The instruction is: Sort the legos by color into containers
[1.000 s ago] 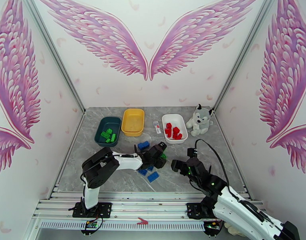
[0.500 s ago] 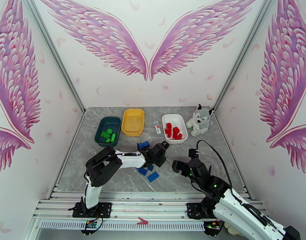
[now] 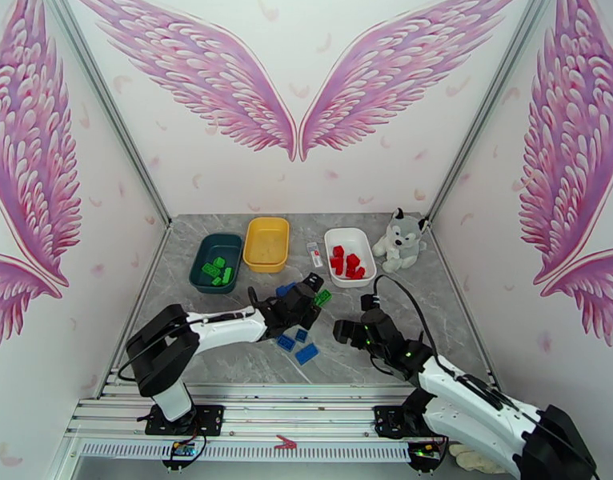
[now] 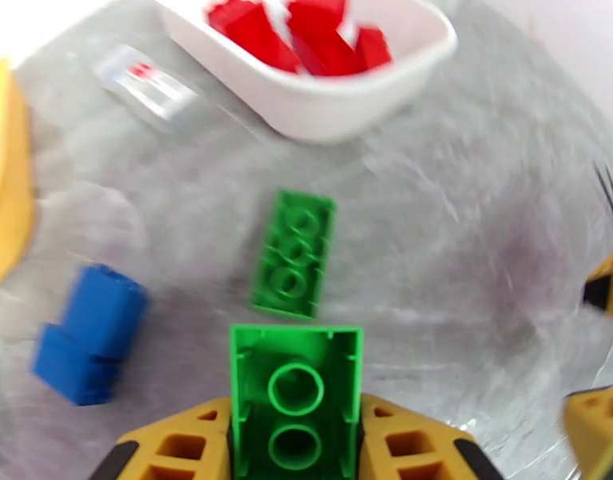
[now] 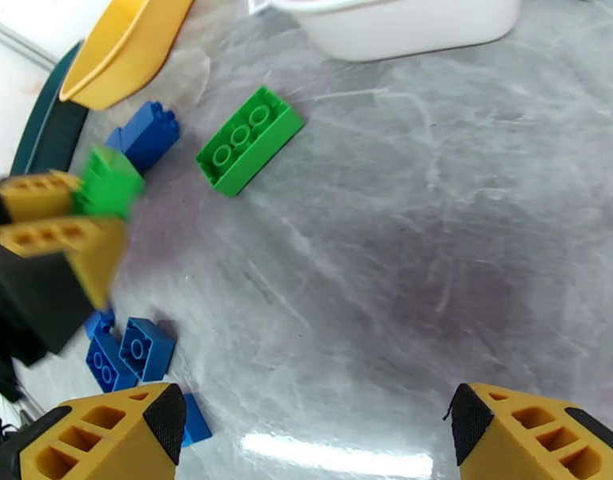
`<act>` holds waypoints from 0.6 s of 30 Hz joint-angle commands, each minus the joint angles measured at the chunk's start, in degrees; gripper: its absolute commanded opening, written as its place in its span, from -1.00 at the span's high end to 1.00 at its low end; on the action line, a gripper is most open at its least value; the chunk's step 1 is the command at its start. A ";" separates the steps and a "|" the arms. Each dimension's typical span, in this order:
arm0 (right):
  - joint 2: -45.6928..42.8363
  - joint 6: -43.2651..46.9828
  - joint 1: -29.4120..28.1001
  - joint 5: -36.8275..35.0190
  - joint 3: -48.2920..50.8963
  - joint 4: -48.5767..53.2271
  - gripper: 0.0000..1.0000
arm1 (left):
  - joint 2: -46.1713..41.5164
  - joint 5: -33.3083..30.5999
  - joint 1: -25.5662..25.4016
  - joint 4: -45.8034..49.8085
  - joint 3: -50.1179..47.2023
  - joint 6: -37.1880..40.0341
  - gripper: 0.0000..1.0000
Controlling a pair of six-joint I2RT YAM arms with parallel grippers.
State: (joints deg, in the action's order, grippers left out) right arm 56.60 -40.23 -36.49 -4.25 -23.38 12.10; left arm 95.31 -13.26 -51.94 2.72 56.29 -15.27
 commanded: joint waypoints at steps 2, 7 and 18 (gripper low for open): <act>8.41 1.76 -1.81 4.62 -5.98 -9.74 -0.82 | -6.22 -5.58 5.98 4.79 -3.29 -2.64 0.38; 20.48 3.11 -5.22 7.12 -14.06 -12.92 -0.77 | -13.08 -7.55 15.55 8.25 -5.46 -4.45 0.36; 33.07 4.37 -8.95 10.05 -25.36 -13.50 -0.68 | -13.83 -2.23 34.64 11.30 -2.80 -3.70 0.18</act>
State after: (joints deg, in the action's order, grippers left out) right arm 88.97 -36.73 -45.19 4.49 -47.16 -0.58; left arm 79.50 -18.02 -18.31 11.57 51.13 -19.75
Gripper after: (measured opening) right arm 0.842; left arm 0.401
